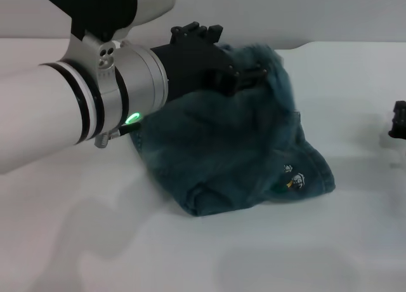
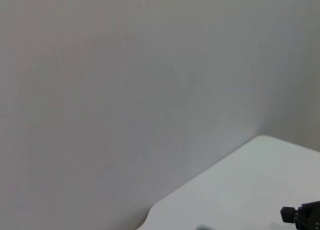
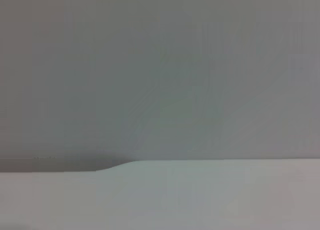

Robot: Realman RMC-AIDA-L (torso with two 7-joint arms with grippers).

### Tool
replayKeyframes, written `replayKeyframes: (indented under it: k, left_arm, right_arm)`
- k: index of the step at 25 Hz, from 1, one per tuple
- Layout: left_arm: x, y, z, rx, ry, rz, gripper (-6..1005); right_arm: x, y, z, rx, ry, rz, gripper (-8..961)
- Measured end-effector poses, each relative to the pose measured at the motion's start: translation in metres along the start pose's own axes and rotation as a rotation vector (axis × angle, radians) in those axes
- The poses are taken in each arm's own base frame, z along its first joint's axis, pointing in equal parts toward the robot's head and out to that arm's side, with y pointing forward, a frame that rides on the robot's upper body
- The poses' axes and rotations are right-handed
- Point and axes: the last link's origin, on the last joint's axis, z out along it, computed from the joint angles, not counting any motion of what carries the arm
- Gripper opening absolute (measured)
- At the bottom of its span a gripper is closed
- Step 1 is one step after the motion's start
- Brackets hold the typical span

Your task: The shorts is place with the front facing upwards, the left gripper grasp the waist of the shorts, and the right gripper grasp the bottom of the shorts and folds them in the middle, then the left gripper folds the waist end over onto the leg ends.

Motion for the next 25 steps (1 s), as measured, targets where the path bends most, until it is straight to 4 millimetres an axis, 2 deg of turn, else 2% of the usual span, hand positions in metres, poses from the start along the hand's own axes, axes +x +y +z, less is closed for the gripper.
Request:
replayKeyframes:
  k: [4, 7, 11, 14, 18, 25]
  left_arm:
    - [-0.001, 0.006, 0.001, -0.016, 0.0, 0.004, 833]
    - [-0.001, 0.007, -0.001, -0.01, 0.015, -0.002, 844]
    - [-0.007, -0.014, -0.008, 0.115, 0.105, -0.008, 856]
    - [-0.023, -0.041, -0.019, 0.289, 0.236, -0.017, 855]
    - [-0.045, -0.06, -0.027, 0.412, 0.314, -0.02, 854]
    - [-0.105, -0.083, -0.029, 0.592, 0.442, -0.034, 852]
  right_arm:
    - [-0.002, -0.005, -0.004, 0.012, -0.013, -0.003, 68]
    - [-0.005, -0.005, -0.007, 0.013, -0.027, -0.007, 69]
    - [-0.013, -0.008, -0.025, 0.028, -0.105, -0.059, 70]
    - [-0.024, -0.017, -0.048, 0.043, -0.208, -0.116, 71]
    - [-0.03, -0.025, -0.069, 0.061, -0.28, -0.125, 72]
    - [-0.014, -0.021, -0.09, 0.032, -0.363, -0.098, 73]
